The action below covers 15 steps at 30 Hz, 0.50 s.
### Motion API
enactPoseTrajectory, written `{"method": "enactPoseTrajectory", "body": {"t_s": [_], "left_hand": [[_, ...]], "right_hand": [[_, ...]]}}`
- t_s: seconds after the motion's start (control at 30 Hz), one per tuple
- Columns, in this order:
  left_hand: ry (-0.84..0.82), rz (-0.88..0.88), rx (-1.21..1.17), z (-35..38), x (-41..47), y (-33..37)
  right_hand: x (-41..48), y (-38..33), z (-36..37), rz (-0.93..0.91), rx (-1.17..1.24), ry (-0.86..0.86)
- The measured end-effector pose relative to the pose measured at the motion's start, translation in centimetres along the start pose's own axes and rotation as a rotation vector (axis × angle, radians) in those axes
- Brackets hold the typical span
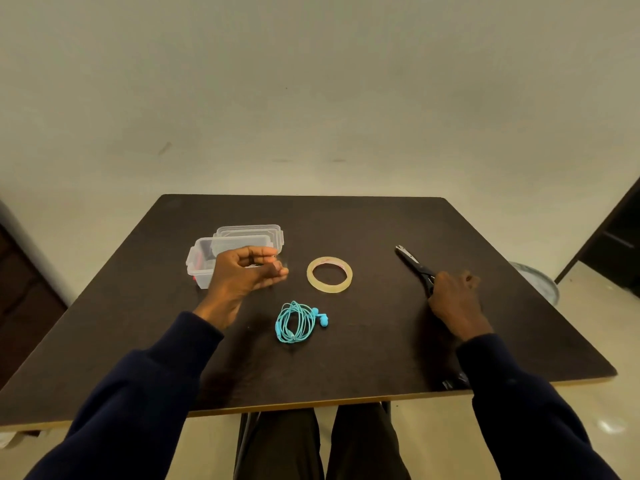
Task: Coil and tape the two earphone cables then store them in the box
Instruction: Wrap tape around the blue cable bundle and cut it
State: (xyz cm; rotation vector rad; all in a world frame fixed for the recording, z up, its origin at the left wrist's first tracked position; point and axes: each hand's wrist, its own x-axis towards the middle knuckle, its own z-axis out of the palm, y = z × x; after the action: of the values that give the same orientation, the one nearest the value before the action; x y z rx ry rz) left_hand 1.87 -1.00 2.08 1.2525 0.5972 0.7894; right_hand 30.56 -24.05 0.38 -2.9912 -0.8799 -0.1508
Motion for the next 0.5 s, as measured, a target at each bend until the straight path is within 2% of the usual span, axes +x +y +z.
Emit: {"method": "enactPoseTrajectory", "body": {"t_s": [0.07,0.13,0.17,0.23,0.33,0.4,0.5], "left_hand": [[0.007,-0.021,-0.006,-0.1,-0.3,-0.2],[0.008,-0.032,0.004,-0.1,-0.6,-0.4],[0.01,-0.035,0.009,-0.1,-0.6,-0.4],[0.015,-0.047,0.006,0.0,-0.7,-0.4],[0.018,-0.063,-0.006,0.3,-1.0,-0.4],[0.017,-0.074,0.006,0.3,-1.3,-0.5],[0.028,-0.082,0.023,0.1,-1.5,-0.6]], "right_hand": [[-0.1,-0.1,-0.4,-0.011,-0.021,0.004],[-0.7,-1.3,-0.8,-0.05,-0.048,0.108],[-1.0,-2.3,-0.8,-0.107,-0.033,0.193],[-1.5,-4.9,-0.4,-0.343,0.149,0.293],[-2.2,-9.0,0.3,-0.678,0.473,0.111],[-2.0,-10.6,0.8,-0.747,0.519,0.021],[-1.6,-10.7,1.6,-0.754,0.499,0.069]]}}
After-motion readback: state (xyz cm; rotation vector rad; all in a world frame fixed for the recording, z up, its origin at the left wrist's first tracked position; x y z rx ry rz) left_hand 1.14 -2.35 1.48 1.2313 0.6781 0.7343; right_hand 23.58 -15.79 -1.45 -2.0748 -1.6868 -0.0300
